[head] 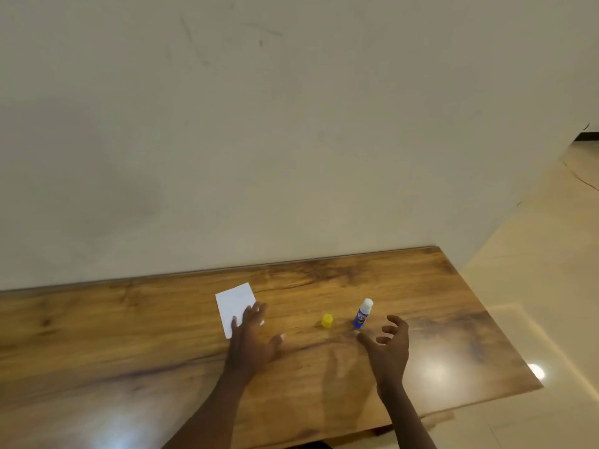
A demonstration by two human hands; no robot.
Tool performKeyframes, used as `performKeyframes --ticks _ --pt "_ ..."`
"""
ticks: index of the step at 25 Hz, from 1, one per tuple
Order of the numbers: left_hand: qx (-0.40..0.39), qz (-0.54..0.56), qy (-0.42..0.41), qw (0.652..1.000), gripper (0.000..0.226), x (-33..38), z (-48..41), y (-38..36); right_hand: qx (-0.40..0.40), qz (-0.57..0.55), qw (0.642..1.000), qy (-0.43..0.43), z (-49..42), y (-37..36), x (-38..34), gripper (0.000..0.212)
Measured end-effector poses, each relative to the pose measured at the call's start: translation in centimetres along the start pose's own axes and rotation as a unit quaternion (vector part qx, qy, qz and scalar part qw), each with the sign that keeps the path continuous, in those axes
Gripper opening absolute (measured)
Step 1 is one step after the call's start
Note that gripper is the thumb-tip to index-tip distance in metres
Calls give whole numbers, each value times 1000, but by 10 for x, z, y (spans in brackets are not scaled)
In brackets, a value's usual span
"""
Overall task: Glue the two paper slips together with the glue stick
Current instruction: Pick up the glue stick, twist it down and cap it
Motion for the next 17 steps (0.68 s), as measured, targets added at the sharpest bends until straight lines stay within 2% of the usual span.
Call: performKeyframes --ticks 3,7,9,11,14,17 --pt "-60 47 -11 997 71 44 -15 -39 -56 22 997 50 -16 -5 -16 72" --pt "-98 7 -12 995 60 76 -24 -85 -150 65 982 95 -32 -19 -10 65" --pt "-93 -33 -17 995 51 82 -25 -97 -169 85 977 98 -37 -25 0 53" --pt "-90 -16 2 996 46 81 -30 -97 -168 76 978 95 -46 -28 4 42" --pt "-87 35 32 995 39 80 -34 -76 -218 65 971 76 -47 -38 -2 37" --pt "-4 102 2 995 32 95 -41 -16 -205 18 971 121 -26 -35 -42 26"
Point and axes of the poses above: each hand's wrist, its own z-axis away from the middle knuckle, its own y-axis out of the back of the hand, x = y × z, the point moved 7 cm from there along -z, towards the middle knuckle, and after that the axes turned 3 degrees about x, right-handed, at the moved point
